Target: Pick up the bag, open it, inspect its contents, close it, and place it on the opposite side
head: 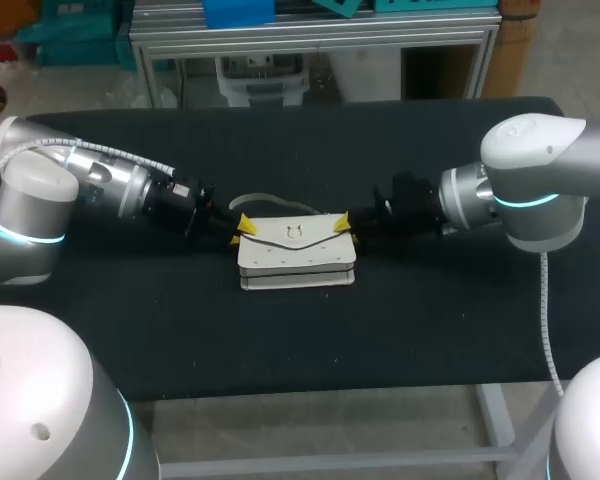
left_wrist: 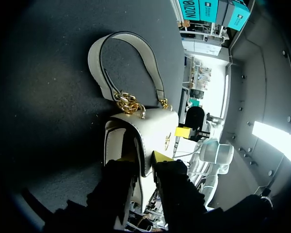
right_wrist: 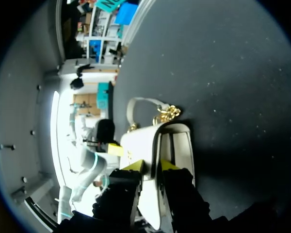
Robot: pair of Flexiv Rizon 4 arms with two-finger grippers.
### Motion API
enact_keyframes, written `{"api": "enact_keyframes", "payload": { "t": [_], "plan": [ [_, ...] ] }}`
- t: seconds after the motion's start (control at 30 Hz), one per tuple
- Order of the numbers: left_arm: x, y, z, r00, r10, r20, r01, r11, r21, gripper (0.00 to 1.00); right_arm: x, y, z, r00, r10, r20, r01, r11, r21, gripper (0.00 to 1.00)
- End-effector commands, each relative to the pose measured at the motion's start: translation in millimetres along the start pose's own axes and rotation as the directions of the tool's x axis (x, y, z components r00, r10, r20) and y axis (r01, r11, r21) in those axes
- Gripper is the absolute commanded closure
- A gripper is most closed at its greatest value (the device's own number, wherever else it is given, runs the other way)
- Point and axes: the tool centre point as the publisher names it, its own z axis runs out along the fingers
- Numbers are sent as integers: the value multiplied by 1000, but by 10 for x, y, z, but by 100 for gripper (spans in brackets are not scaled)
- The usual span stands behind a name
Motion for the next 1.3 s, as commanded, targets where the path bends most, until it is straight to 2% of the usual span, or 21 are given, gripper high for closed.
{"api": "enact_keyframes", "payload": {
  "t": [0.03,0.23,0.27,0.37,0.43,0.77,0.8,0.87,1.03,1.17,1.3],
  "plan": [
    [102,113,43,1000,-2,28,1,999,40,0,19,-5,-10,1000,-1,6,1,1000,-2,0],
    [131,266,-38,1000,4,28,-6,998,66,0,6,-17,-162,1000,-11,8,11,1000,-11,0],
    [135,295,-47,1000,9,26,-11,998,65,5,12,-23,-190,1000,-16,10,16,1000,-12,0],
    [154,393,-84,1000,23,20,-24,997,69,36,32,-39,-290,999,-30,15,31,999,-21,0],
    [164,447,-96,999,31,25,-32,997,74,52,42,-48,-362,999,-39,27,39,999,-27,0],
    [139,572,38,997,23,73,-26,998,50,58,-14,-28,-703,996,-45,79,49,997,-52,0],
    [134,568,56,997,20,76,-23,999,47,61,-18,-26,-734,996,-45,80,49,997,-53,0],
    [121,562,82,997,13,79,-16,999,43,75,-24,-20,-797,995,-45,91,50,997,-60,0],
    [55,556,106,996,-4,86,1,999,34,93,-37,-4,-940,993,-52,107,58,997,-52,0],
    [-20,476,98,996,-40,79,37,999,38,100,-58,-1,-1020,992,-62,113,68,997,-49,0],
    [-50,394,38,996,-55,75,51,997,49,100,-81,-1,-1103,987,-84,136,88,996,-20,0]
  ]
}}
